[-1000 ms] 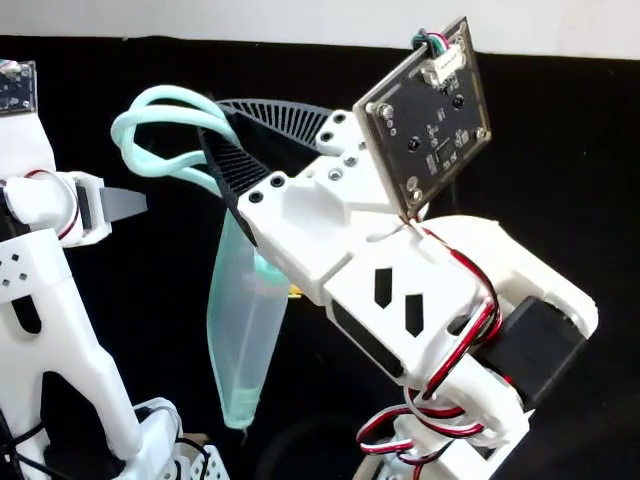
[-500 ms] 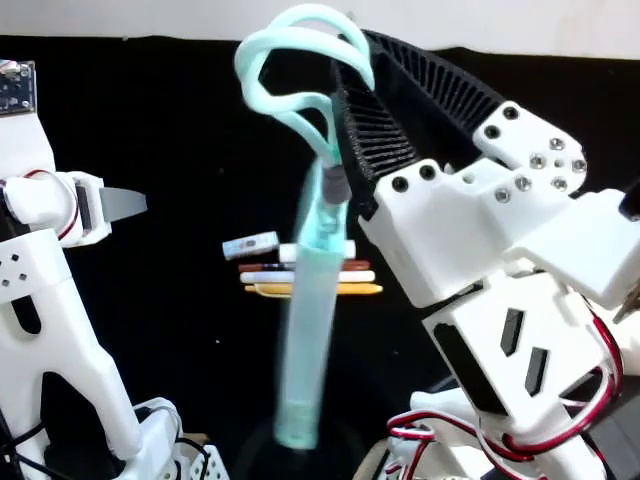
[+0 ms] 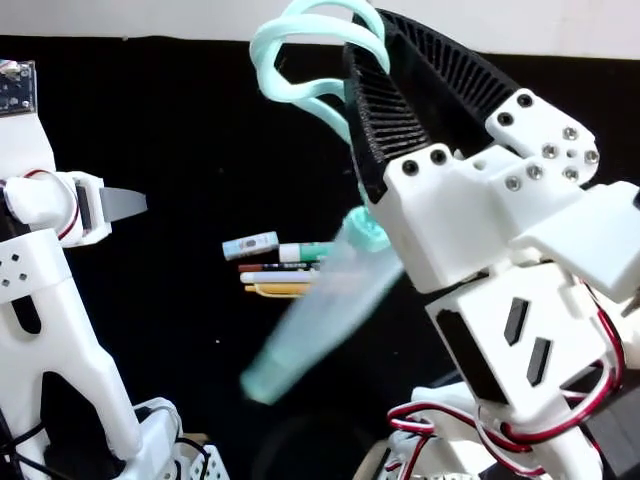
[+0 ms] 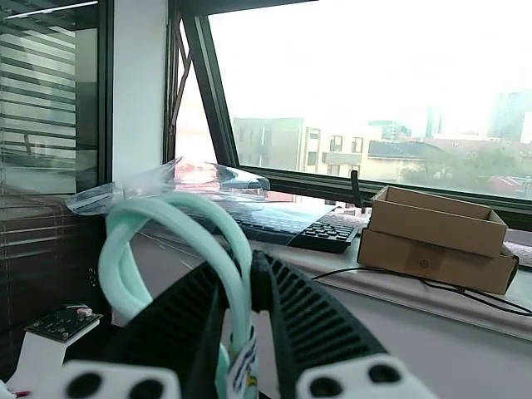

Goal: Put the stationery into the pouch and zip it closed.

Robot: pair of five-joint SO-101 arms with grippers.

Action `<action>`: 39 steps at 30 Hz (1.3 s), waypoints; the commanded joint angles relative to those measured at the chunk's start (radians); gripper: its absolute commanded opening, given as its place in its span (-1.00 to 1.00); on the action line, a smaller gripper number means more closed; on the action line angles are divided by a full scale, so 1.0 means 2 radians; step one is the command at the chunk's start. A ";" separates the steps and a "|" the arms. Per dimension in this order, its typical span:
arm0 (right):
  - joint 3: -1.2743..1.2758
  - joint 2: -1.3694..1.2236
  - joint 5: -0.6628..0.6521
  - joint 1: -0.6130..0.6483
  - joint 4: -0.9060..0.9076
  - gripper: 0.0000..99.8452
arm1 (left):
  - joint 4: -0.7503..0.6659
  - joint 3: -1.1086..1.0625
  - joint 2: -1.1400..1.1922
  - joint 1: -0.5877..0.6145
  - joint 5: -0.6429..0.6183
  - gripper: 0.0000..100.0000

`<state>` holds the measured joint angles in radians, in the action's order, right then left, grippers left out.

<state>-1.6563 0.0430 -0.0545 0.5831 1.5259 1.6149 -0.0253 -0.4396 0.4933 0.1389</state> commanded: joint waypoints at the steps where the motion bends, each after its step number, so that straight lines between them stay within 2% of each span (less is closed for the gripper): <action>1: 0.000 -0.002 -0.005 -0.006 -0.013 -0.99 | 0.002 0.001 0.000 0.003 -0.002 -0.26; 6: 0.059 -0.001 0.005 -0.001 -0.013 -0.99 | 0.002 0.001 0.000 0.003 -0.002 -0.26; 16: 0.202 -0.001 0.020 0.084 -0.016 -0.99 | 0.004 0.000 0.000 0.003 -0.002 -0.26; 21: 0.227 -0.002 0.021 0.108 -0.018 -0.99 | 0.005 0.000 0.000 0.004 -0.002 -0.26; 27: 0.200 -0.040 0.051 0.122 -0.075 -0.99 | 0.005 0.000 0.000 0.006 -0.002 -0.26; 31: 0.148 -0.100 0.051 0.124 -0.077 -0.99 | 0.005 0.000 0.000 0.007 -0.002 -0.26; 39: 0.034 -0.175 0.049 0.096 -0.105 -0.99 | 0.002 -0.034 -0.004 0.007 -0.002 -0.26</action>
<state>-1.5014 -0.3007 0.0376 0.8101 1.3495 1.6180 -0.0959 -0.4396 0.4933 0.1389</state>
